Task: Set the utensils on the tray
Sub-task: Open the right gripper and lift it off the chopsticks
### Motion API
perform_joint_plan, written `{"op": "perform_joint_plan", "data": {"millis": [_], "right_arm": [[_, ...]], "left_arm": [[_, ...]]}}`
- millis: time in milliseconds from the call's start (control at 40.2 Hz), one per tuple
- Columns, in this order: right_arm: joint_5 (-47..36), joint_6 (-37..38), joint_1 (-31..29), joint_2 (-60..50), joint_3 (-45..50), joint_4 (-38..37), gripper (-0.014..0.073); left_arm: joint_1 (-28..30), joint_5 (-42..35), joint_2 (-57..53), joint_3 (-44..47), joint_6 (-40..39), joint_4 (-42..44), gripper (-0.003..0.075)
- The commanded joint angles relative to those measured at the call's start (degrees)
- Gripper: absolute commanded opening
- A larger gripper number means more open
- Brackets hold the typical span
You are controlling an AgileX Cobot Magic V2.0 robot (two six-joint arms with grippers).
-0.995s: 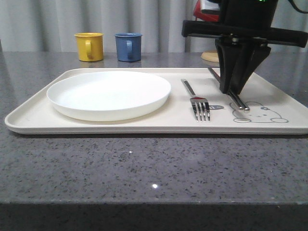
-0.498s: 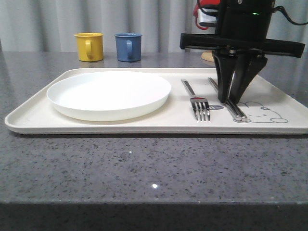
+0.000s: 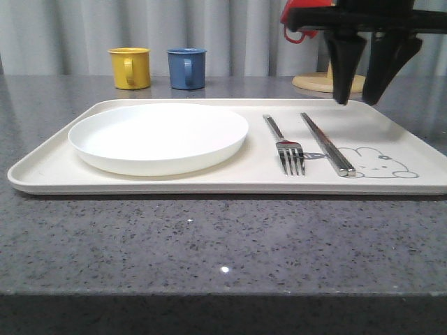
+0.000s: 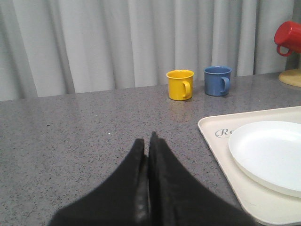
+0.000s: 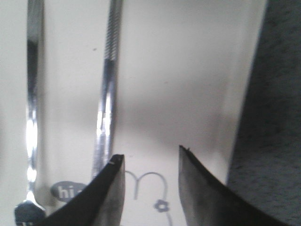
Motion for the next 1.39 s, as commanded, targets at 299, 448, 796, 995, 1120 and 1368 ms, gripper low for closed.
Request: {"op": "perform_joint_plan", "data": {"millis": [299, 448, 796, 995, 1120, 1368], "right_arm": [[6.3, -14.9, -21.1, -6.5, -1.8, -3.2, 0.0309], [6.1, -18.9, -25.8, -6.4, -1.7, -3.2, 0.0309], [4.7, -20.4, -29.4, -1.1, -1.7, -4.0, 0.0309], [3.0, -20.7, -29.4, 2.1, -1.7, -5.6, 0.0309], [2.4, -20.7, -29.4, 3.8, -1.7, -6.1, 0.0309], [2.2, -20.7, -29.4, 5.8, -1.7, -6.0, 0.0309]], "left_arm": [[-0.3, -4.5, 0.7, -1.3, -0.1, -0.6, -0.0018], [-0.3, -4.5, 0.7, -1.3, -0.1, -0.6, -0.0018], [-0.3, -4.5, 0.7, -1.3, -0.1, -0.6, -0.0018], [-0.3, -4.5, 0.7, -1.3, -0.1, -0.6, -0.0018], [-0.3, -4.5, 0.7, -1.3, -0.1, -0.6, -0.0018], [-0.3, -4.5, 0.7, -1.3, -0.1, -0.6, -0.0018]]}}
